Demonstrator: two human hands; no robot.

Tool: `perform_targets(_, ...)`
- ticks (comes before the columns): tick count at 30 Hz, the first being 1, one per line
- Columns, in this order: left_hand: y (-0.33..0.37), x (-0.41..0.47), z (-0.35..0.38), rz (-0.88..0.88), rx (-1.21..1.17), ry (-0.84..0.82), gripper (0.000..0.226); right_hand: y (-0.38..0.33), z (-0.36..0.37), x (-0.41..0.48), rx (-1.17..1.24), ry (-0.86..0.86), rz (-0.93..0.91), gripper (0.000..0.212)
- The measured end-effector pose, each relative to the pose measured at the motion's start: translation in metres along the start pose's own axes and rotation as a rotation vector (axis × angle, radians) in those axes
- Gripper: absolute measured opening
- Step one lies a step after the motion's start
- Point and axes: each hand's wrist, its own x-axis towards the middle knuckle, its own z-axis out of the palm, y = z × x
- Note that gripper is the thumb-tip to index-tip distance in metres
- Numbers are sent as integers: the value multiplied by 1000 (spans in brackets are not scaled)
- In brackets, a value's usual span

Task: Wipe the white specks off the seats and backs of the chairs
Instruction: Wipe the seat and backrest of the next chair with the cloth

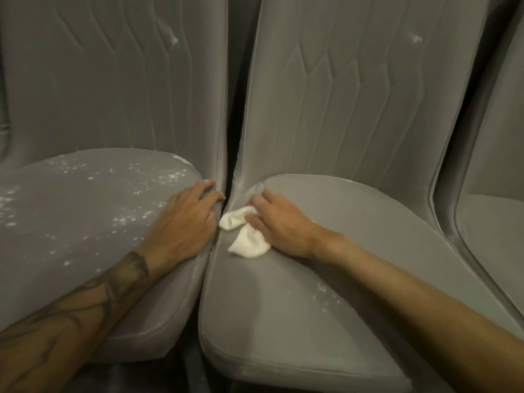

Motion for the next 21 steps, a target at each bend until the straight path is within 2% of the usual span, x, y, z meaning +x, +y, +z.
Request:
perform_targets(2, 1, 0, -1, -3, 5, -10, 52, 2, -1, 18, -19, -9, 95, 31)
perform_targets(3, 1, 0, -1, -1, 6, -11, 51, -1, 1, 16, -24, 0, 65, 30)
perform_targets(6, 2, -1, 0, 1, 10, 10, 49, -16, 9, -28, 40, 51, -204, 25)
perform_targets(8, 2, -1, 1, -3, 5, 22, 49, -16, 5, -51, 87, -13, -315, 25)
perform_targets(10, 1, 0, 2, -8, -10, 22, 50, -9, 0, -40, 49, -52, -269, 29)
perform_targets(14, -1, 0, 1, -9, -7, 9, 48, -8, -6, 4, -5, -32, -5, 29)
perform_targets(16, -1, 0, 0, -5, -5, 1, 50, -23, 1, -8, 15, -7, -84, 27)
perform_targets(18, 1, 0, -1, -9, -7, 5, 51, -38, 7, -40, 49, 10, -249, 25)
perform_targets(21, 2, -1, 0, -5, -12, 15, 50, -40, 1, -68, 66, -77, -362, 24)
